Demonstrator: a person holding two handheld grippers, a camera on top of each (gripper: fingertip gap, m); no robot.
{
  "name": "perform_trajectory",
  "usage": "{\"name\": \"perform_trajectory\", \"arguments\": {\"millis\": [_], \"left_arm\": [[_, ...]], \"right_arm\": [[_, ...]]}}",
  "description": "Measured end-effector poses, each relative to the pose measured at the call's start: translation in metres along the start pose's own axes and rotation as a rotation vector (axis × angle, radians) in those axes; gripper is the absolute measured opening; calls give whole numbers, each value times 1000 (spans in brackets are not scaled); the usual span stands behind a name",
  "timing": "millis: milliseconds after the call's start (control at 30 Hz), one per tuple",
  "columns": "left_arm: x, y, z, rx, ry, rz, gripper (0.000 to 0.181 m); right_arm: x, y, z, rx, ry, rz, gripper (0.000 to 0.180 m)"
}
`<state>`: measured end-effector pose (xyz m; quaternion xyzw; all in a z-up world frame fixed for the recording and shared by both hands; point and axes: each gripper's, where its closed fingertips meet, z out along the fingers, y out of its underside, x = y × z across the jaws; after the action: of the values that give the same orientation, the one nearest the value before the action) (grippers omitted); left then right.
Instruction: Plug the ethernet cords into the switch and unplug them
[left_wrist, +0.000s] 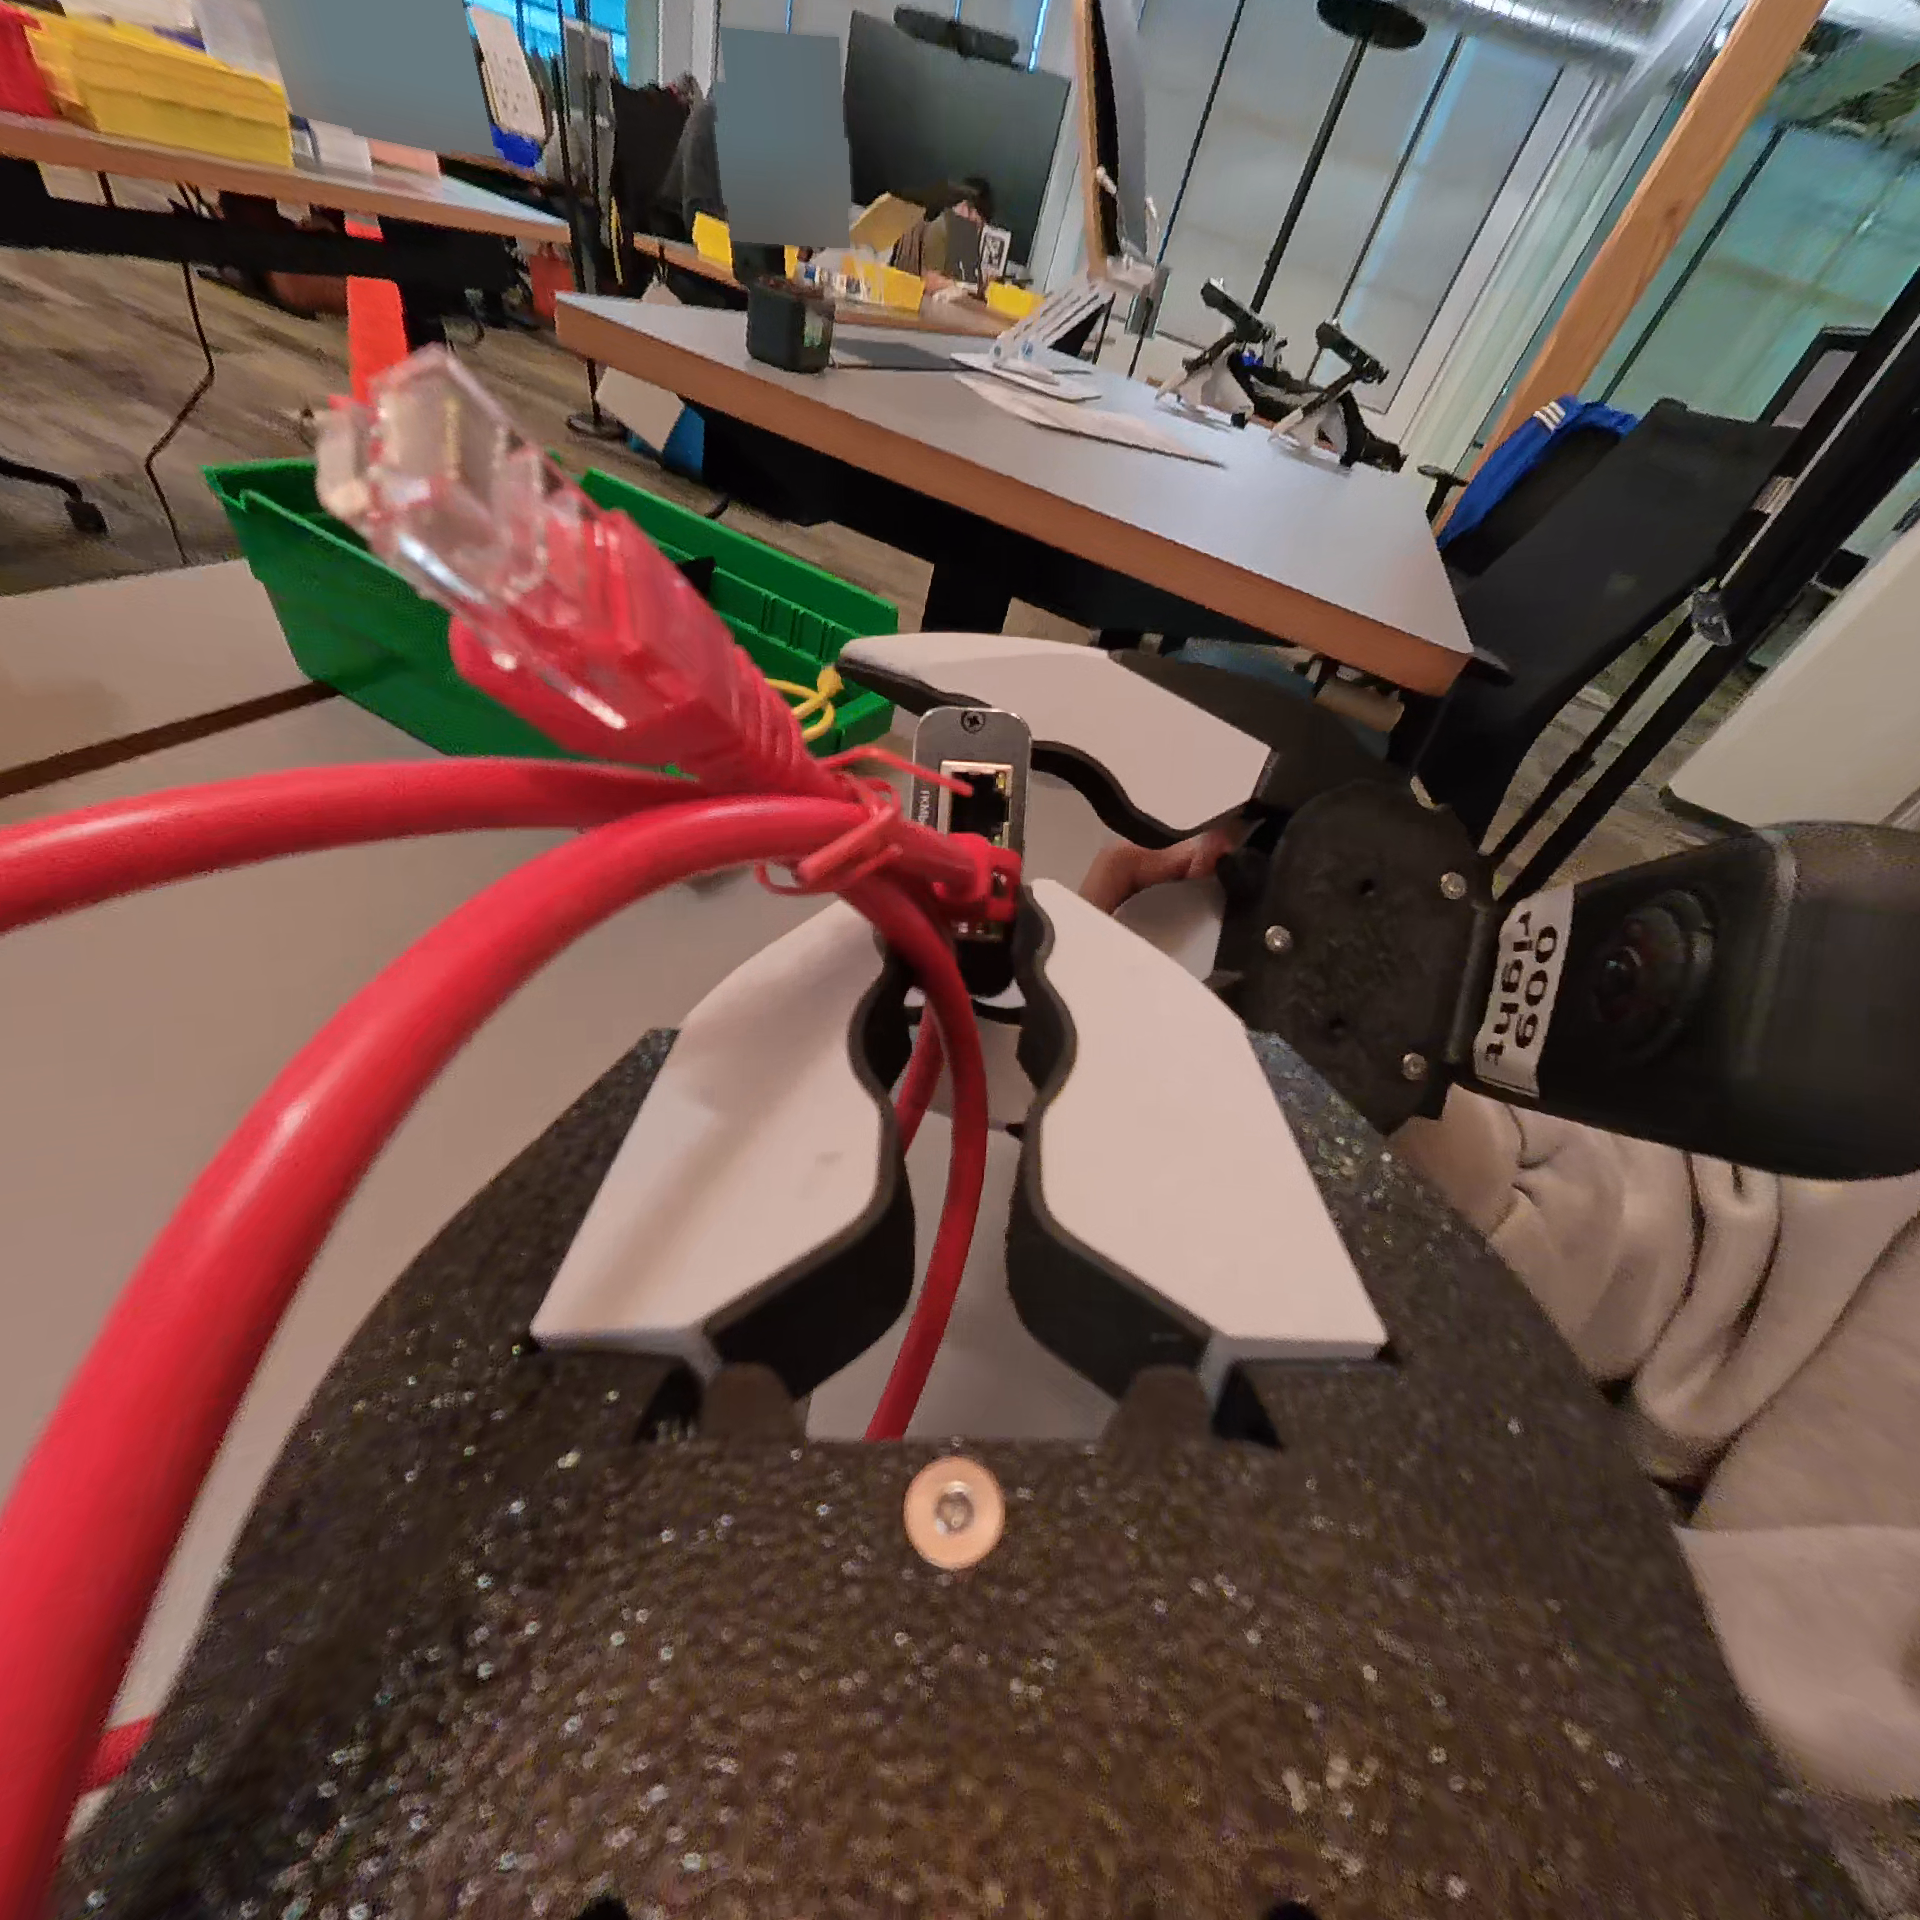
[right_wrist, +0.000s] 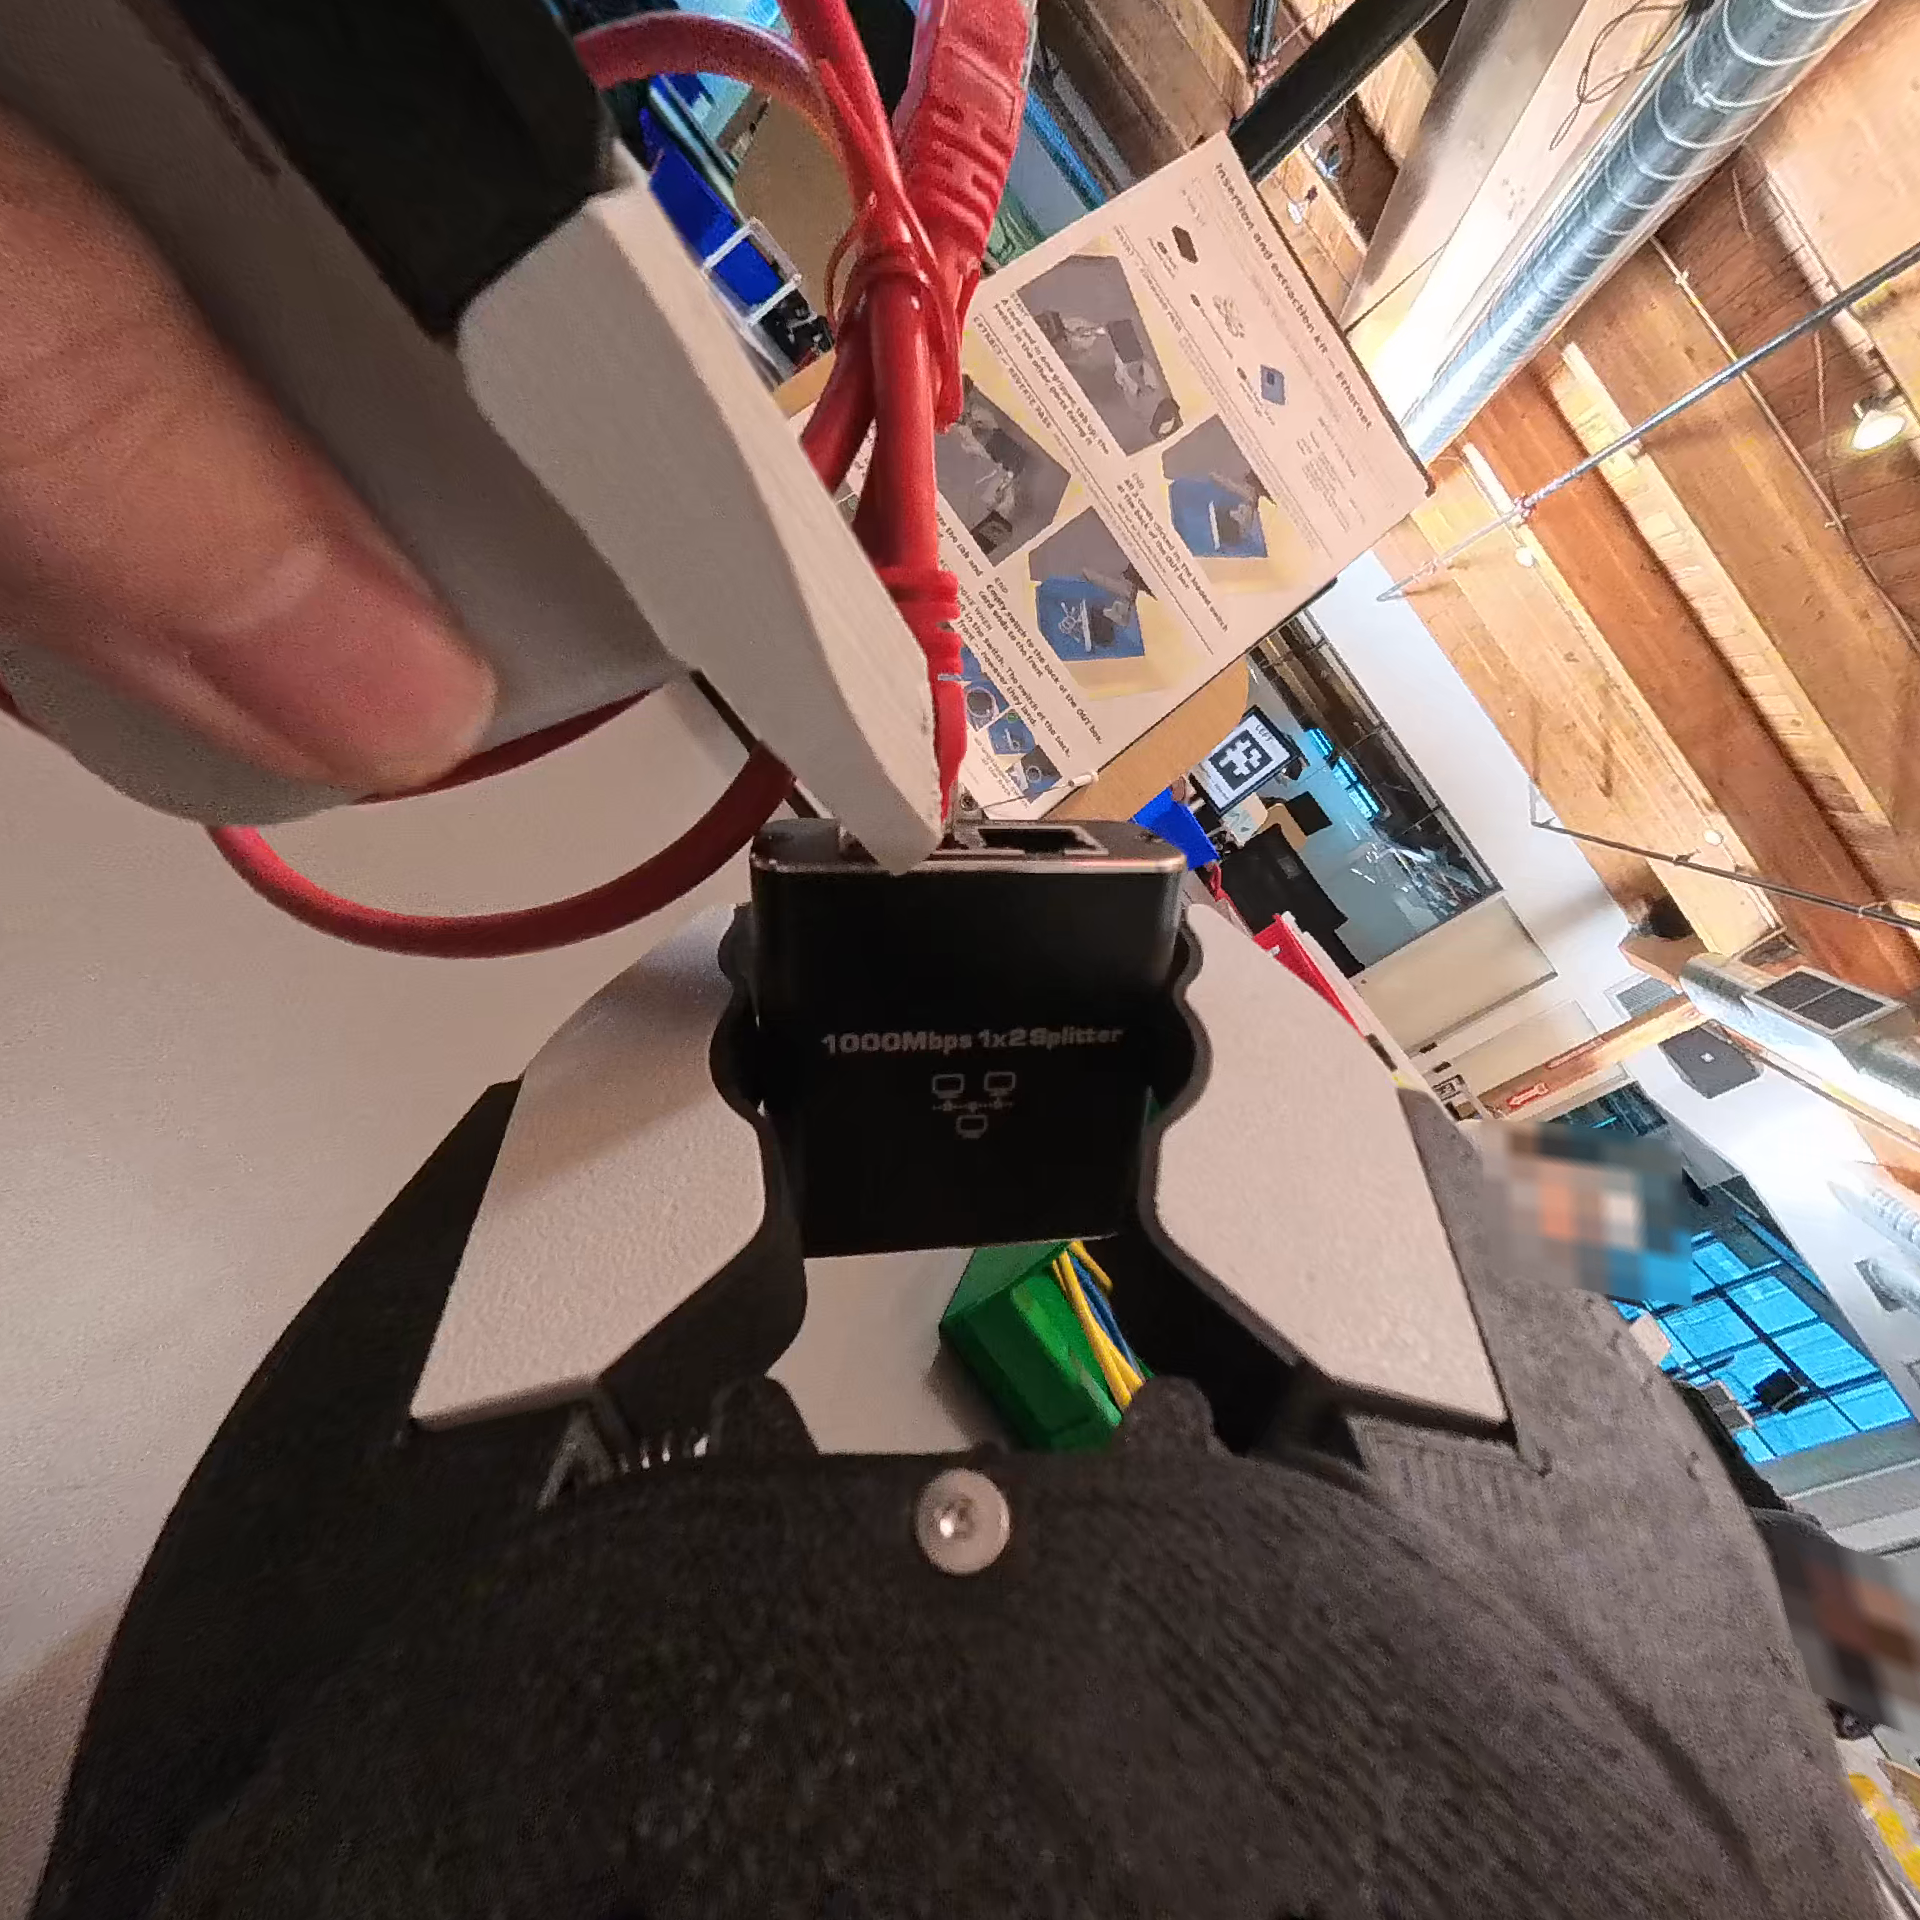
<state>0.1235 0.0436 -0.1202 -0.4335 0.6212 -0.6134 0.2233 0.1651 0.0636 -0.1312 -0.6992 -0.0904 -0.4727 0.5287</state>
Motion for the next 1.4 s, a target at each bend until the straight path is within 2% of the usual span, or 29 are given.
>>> {"name": "perform_trajectory", "arguments": {"millis": [133, 300, 500, 667, 767, 1067, 1167, 1333, 1400], "left_arm": [[1, -2, -3, 63, 26, -44, 13], [1, -1, -1, 56, 17, -22, 13], [-2, -3, -1, 161, 93, -181, 12], [-5, -2, 3, 207, 85, -215, 12], [-8, -4, 4, 262, 115, -304, 12], [-7, -11, 7, 349, 121, -291, 11], [-8, -14, 7, 399, 148, -363, 11], [-7, -15, 9, 374, 107, -277, 11], [-6, -18, 8, 397, 138, -318, 11]], "right_arm": [[-1, -3, -1, 4, -5, 17, 75], [-1, -1, 0, -2, -7, 17, 75], [-2, -1, -1, -6, -7, 34, 75], [-2, 3, 1, -19, -13, 52, 75], [-2, 2, 1, -10, -13, 63, 75], [3, 0, -1, 10, -5, 129, 75], [5, -4, -2, 20, 1, 137, 75], [6, -2, -2, 25, -3, 173, 75], [8, -5, -3, 43, 8, 168, 75]]}}
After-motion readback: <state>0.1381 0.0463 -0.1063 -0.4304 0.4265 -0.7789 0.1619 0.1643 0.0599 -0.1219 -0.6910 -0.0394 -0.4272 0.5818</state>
